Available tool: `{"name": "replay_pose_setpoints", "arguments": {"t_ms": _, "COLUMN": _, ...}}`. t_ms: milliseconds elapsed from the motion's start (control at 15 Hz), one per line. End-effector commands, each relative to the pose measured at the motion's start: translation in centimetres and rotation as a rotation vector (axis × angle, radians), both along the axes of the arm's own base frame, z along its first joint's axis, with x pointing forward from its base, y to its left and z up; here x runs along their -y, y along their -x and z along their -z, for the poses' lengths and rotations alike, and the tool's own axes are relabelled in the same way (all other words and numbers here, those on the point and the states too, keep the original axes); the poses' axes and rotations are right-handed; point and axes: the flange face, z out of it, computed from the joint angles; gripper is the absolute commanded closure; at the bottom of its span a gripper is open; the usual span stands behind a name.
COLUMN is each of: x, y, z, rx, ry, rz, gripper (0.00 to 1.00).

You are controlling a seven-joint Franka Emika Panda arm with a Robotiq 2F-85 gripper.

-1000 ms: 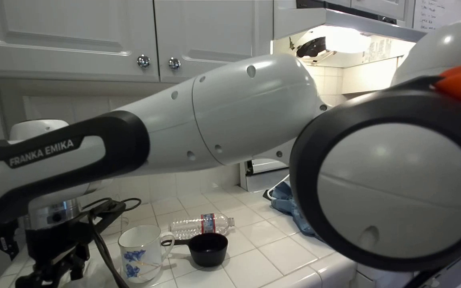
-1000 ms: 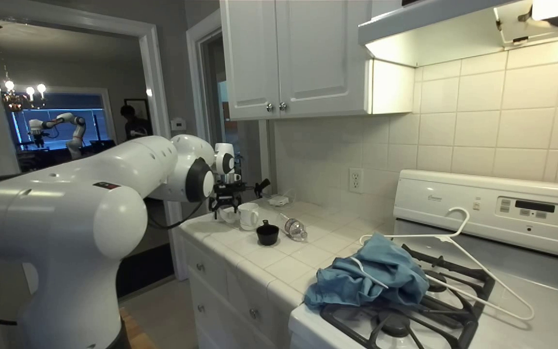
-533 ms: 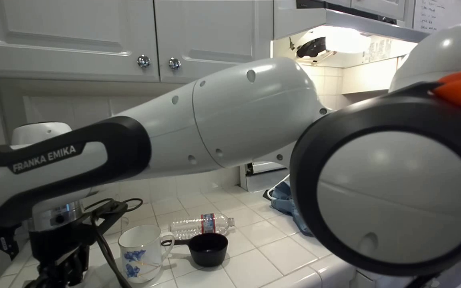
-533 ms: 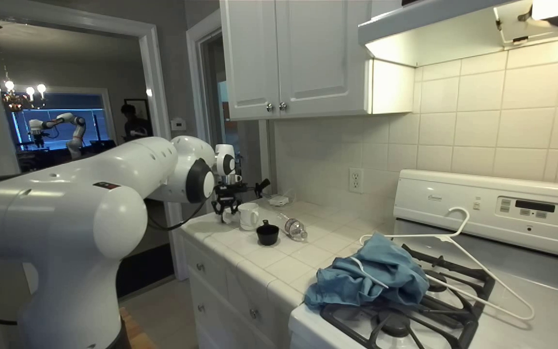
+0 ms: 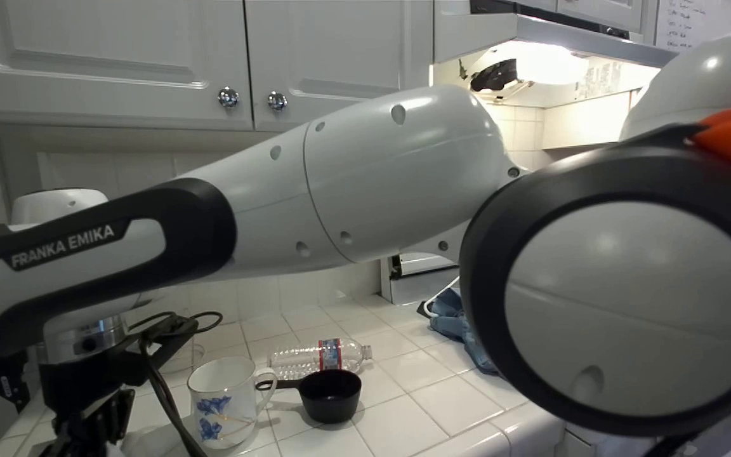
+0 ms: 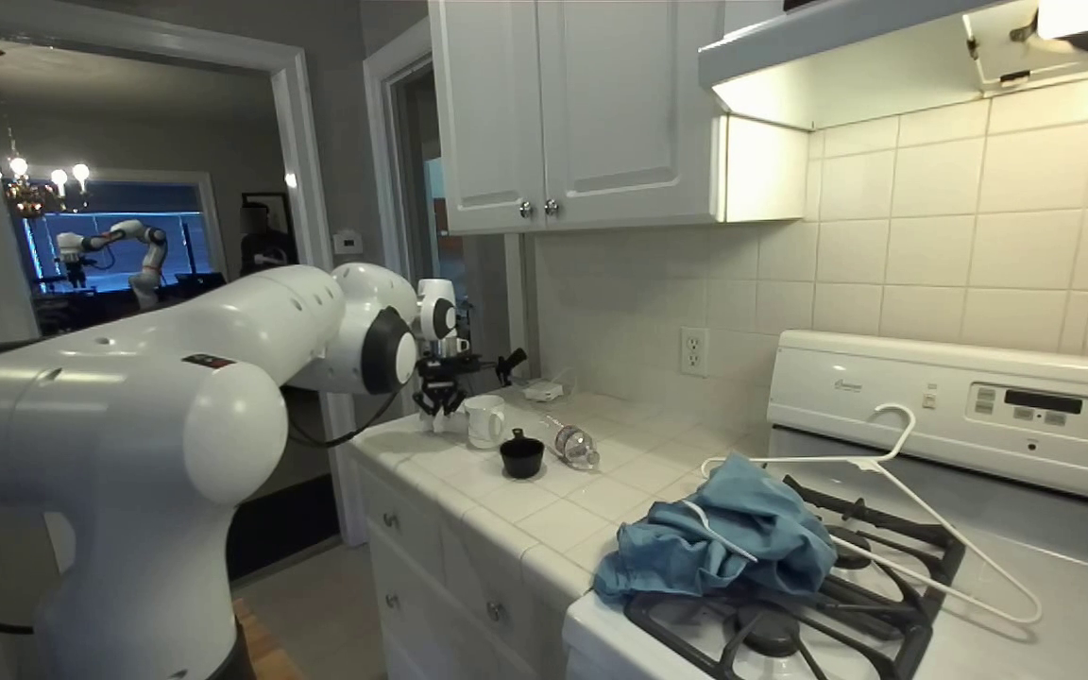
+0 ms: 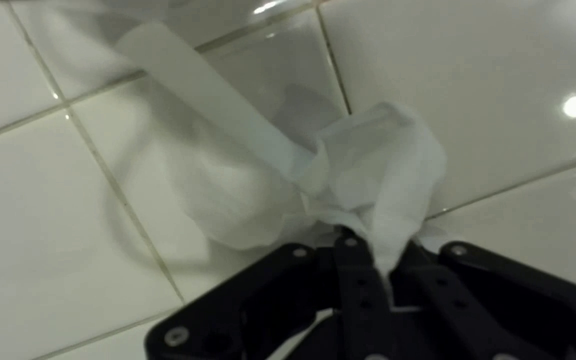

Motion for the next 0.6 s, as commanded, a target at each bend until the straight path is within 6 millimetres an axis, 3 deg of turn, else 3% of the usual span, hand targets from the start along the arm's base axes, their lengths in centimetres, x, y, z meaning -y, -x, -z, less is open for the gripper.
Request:
{"name": "replay_pose_setpoints", "arguments": {"t_ms": 0, "x": -1.2, "y": 0.2, "z": -3.4, "rx": 0.017, "ry": -0.050, "rz": -0.043, "gripper": 0.98}}
{"name": "replay_pose_setpoints", "arguments": {"t_ms": 267, "x": -1.4, "y": -0.1, "z": -8.7, "rx": 0.035, "ry": -0.108, "rz": -0.061, "gripper": 0.98}}
{"name": "replay_pose_setpoints", "arguments": {"t_ms": 533, "x": -0.1, "y": -0.5, "z": -13.7, "rx": 0.046, "ry": -0.103, "rz": 0.000, "gripper": 0.98}}
